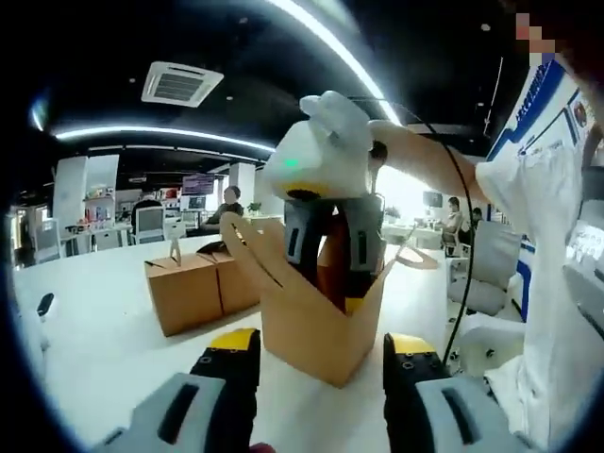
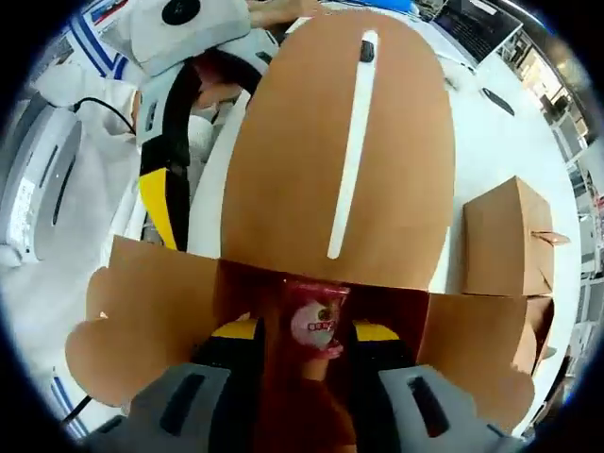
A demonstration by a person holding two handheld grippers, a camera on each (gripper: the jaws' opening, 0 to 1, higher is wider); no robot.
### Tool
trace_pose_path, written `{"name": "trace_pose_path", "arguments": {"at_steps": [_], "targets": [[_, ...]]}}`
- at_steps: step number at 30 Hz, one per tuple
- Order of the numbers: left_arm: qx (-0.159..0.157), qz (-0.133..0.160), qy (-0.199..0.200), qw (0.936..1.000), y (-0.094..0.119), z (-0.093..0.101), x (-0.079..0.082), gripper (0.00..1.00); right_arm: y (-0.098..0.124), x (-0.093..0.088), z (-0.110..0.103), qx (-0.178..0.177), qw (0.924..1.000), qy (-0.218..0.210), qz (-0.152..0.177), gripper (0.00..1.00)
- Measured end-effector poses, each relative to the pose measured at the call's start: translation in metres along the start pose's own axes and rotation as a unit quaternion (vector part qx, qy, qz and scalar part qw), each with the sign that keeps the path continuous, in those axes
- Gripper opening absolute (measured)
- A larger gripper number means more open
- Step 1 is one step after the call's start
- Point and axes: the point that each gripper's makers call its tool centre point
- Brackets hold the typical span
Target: Pick up one paper box from the group, open the paper box, and remove the item inside
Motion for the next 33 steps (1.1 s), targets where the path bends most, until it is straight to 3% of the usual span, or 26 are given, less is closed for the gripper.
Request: {"name": "trace_pose_path", "arguments": {"at_steps": [16,33], "targets": [[0.005,0.012,-0.003,0.9999,0.013,-0.005,0.009,0.53,-0.024,-0.003,0.001,0.025,0.9995,-0.014,-0.014,0.30],[0.001,0.006,0.006,1.0000,0.005,-0.006,0.004,0.53,-0.023,-0.002,0.007,0.001,0.9999,0.000,-0.011,0.21]]}}
Point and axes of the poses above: the point that each gripper's makers call its tool centre point, and the gripper's own axes: y roughly backward along the fingers, z roughly to its right, x roughly out of its top, and after that the axes turned 3 degrees about x, right-handed
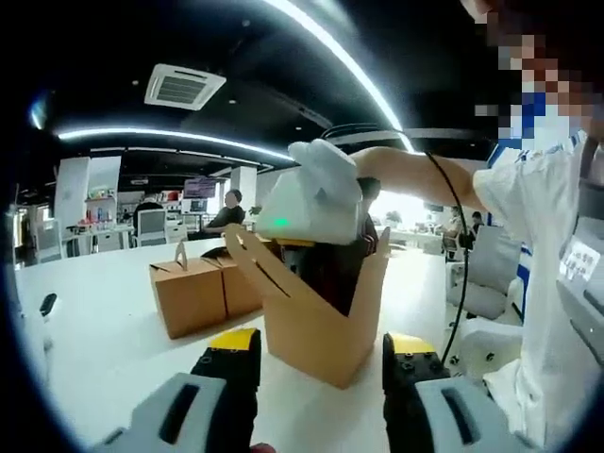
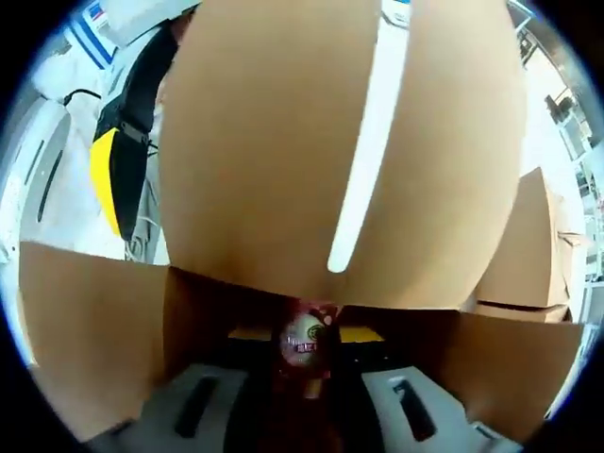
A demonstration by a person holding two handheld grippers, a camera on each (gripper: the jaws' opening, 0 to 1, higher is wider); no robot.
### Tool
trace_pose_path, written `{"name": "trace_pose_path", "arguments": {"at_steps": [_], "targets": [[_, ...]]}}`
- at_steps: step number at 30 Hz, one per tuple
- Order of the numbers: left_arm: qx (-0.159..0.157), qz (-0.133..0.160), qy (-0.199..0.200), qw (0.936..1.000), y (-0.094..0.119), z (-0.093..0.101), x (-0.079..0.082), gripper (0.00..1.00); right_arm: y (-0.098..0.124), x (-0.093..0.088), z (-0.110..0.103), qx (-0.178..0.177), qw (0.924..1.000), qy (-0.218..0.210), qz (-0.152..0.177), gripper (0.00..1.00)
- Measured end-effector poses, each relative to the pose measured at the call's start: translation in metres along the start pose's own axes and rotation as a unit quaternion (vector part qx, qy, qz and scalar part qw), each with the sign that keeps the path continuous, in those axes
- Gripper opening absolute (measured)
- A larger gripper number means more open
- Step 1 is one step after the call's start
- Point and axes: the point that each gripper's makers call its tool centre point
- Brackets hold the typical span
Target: Pick up one paper box from the group, open the paper box, and remove the item inside
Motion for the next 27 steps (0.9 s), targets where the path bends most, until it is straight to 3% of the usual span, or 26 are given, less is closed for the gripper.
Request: {"name": "trace_pose_path", "arguments": {"at_steps": [12,18,27], "targets": [[0.003,-0.006,0.000,1.0000,-0.002,0.001,-0.002,0.53,0.009,0.007,0.006,-0.013,0.9999,-0.002,0.005,0.18],[0.002,-0.007,-0.004,1.0000,-0.003,0.005,-0.001,0.53,0.014,0.003,0.008,-0.021,0.9997,-0.003,-0.010,0.18],[0.002,-0.023,0.002,0.9997,-0.015,0.008,-0.011,0.52,0.044,0.014,0.011,-0.056,0.9984,0.003,0.004,0.18]]}}
Point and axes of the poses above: the point that each gripper's makers call its tool centre point, and the gripper's own axes: y roughly backward along the fingers, z roughly to its right, x roughly out of its top, and after that the axes turned 3 degrees about x, right-handed
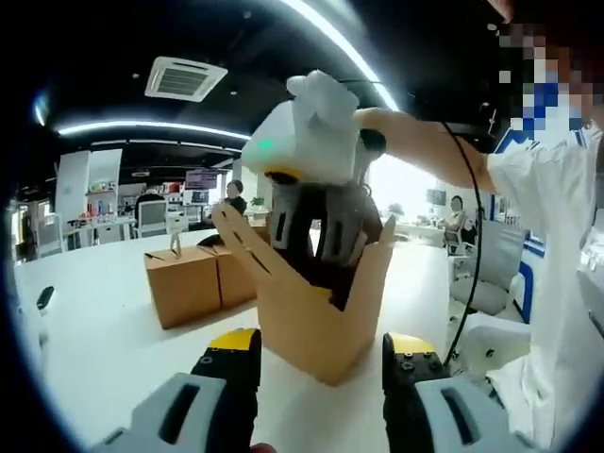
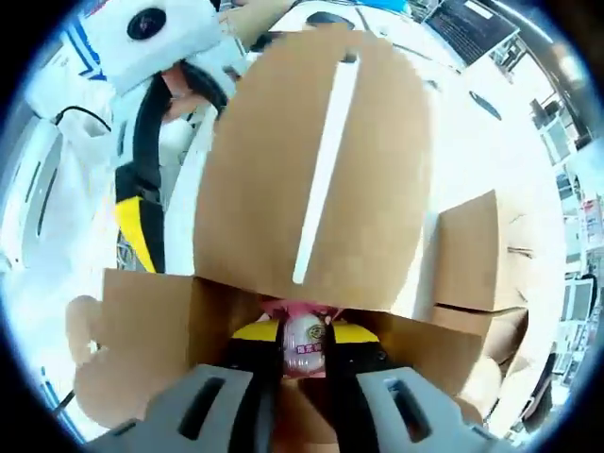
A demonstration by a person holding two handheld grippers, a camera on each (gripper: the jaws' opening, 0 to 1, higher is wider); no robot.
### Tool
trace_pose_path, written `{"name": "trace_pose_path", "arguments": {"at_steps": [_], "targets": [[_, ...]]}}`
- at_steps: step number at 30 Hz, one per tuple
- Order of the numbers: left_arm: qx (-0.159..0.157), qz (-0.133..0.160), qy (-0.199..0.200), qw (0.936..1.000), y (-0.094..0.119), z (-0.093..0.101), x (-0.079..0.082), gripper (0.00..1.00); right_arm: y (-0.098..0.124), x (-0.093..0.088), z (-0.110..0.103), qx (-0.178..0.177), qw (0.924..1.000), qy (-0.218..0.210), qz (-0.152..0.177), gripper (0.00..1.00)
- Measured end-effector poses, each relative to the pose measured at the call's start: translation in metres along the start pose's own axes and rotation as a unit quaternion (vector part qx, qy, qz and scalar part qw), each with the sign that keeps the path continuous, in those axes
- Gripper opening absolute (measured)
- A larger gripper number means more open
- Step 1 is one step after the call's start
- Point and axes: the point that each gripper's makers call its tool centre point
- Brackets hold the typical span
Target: Pick up one paper box from the group, open the paper box, and remove the item inside
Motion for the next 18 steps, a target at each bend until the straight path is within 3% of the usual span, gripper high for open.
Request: {"name": "trace_pose_path", "arguments": {"at_steps": [3,18], "targets": [[0.003,-0.013,-0.005,0.9999,-0.007,0.003,-0.008,0.52,0.010,0.002,0.000,-0.010,0.9999,0.000,0.002,0.18],[0.017,-0.013,0.001,0.9998,-0.015,0.009,-0.008,0.52,0.060,0.009,-0.009,-0.053,0.9985,0.011,-0.002,0.18]]}}
Point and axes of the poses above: the point that each gripper's makers call its tool centre point, and the gripper's own axes: y roughly backward along the fingers, z roughly to its right, x roughly out of its top, and after that the axes turned 3 degrees about x, right-handed
